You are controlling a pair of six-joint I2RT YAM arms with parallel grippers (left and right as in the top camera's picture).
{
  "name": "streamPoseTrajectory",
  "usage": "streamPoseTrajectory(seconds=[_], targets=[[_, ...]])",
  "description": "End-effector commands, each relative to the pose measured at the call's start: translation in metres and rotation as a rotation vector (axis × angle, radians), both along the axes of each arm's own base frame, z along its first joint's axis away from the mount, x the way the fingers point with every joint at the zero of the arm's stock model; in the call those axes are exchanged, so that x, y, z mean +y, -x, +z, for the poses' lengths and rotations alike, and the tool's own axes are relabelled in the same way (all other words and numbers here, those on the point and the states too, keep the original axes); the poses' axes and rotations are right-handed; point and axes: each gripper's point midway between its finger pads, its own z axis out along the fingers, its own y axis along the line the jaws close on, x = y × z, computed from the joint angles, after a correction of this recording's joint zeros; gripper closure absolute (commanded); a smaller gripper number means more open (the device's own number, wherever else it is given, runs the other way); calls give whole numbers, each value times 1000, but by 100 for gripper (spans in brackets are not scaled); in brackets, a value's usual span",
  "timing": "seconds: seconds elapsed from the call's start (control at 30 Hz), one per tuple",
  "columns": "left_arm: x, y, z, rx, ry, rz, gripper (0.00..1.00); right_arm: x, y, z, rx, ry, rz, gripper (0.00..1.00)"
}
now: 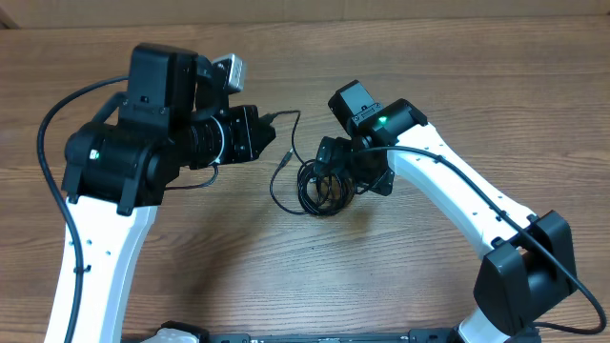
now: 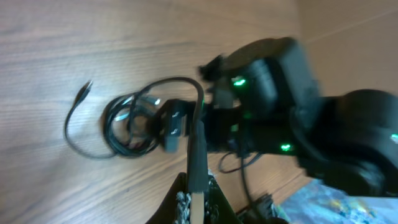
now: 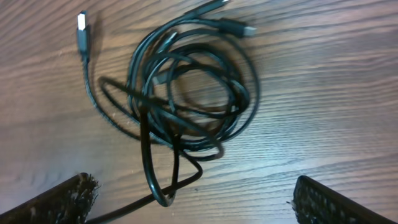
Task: Untangle cables
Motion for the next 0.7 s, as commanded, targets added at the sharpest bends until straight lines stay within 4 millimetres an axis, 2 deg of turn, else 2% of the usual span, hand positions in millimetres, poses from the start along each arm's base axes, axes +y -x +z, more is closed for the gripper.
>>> streamPoseTrajectory(seconds=[0.0,0.2,0.4,0.5,0.67], targets=[[0,13,35,-83,76,15,96,23,9,4,-12,-93,201,0],[24,9,40,-67,64,227,96,56,25,13,-45,-215,432,0],[30,9,43,-86,56,261,96,94,57,22,-78,-331,700,0],[34,8,41,-68,53,300,96,106,69,22,-93,-324,757,0],[52,8,28,-10,12,428,96,117,69,20,-141,-288,769,0]])
